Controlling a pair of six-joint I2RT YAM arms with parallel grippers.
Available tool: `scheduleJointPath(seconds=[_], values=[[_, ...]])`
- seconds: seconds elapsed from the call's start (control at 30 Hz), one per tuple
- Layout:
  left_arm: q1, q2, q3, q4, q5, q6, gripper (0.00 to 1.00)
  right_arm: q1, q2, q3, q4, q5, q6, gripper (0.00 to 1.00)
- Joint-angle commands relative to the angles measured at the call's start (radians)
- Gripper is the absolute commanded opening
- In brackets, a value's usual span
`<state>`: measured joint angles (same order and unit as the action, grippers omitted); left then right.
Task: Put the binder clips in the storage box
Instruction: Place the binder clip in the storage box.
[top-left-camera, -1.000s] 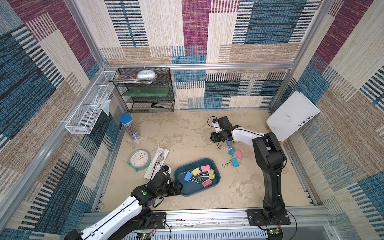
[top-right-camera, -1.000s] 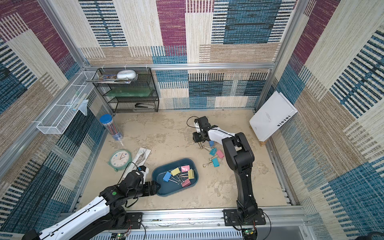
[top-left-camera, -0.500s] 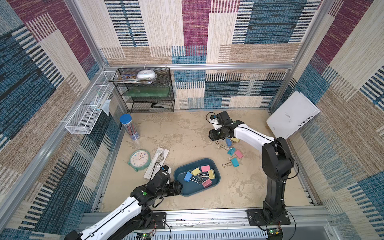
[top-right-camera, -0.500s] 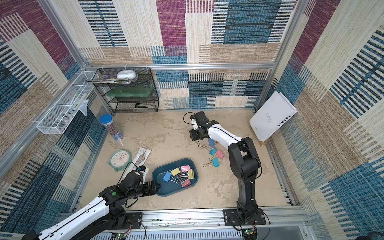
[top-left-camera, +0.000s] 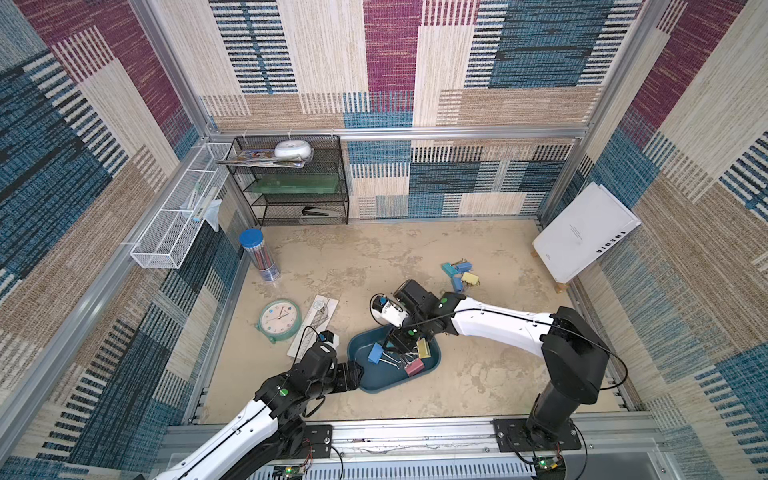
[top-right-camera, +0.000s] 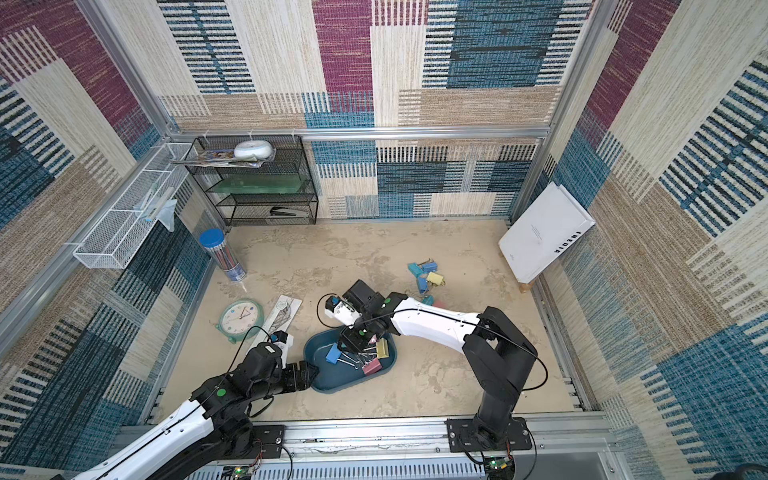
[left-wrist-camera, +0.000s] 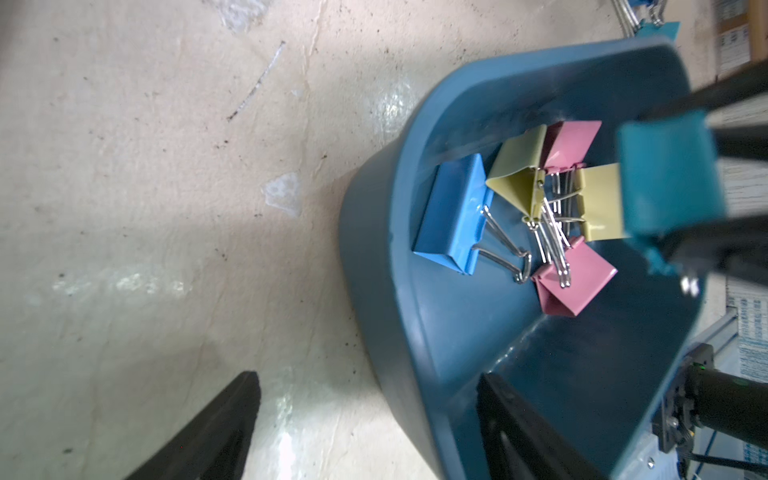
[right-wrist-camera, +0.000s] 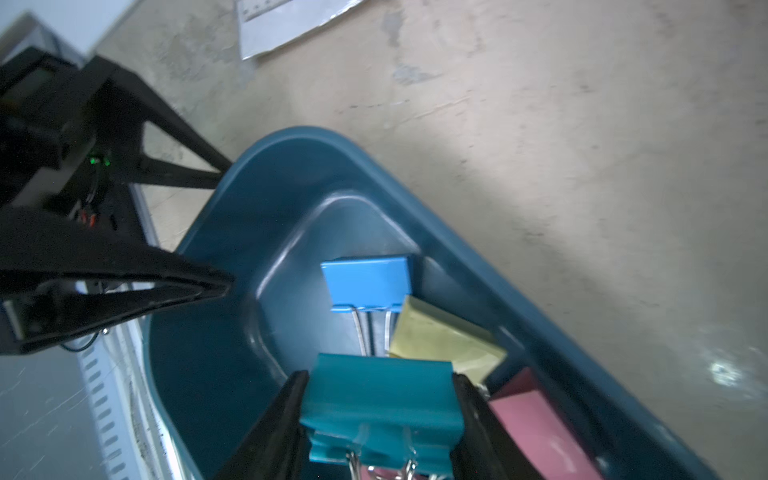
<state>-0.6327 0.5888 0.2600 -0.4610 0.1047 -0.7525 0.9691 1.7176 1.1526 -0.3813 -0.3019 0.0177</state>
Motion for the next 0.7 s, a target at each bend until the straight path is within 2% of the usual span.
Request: scheduleJointPath(seconds=[0.0,0.17,0.4,0.67], values=[[0.001,-0.029,0.013,-0.014,-0.006,-0.012,0.86,0.039,-0.011,-0.033,0.112,-0.054,0.018,0.43],[0.001,-0.097,0.018,-0.037,-0.026,-0.031,0.86,0.084,0.009,-0.039,0.160,-0.078,-0.011,0.44],[0.001,-0.233,0.012,-0.112,-0.080,-0.050,0.90,0.095,0.074,-0.013,0.195,-0.082,-0.076,0.44],[0.001,-0.244,-0.006,-0.122,-0.091,-0.048,0.90,0.122,0.143,-0.004,0.244,-0.042,-0.128,0.53]])
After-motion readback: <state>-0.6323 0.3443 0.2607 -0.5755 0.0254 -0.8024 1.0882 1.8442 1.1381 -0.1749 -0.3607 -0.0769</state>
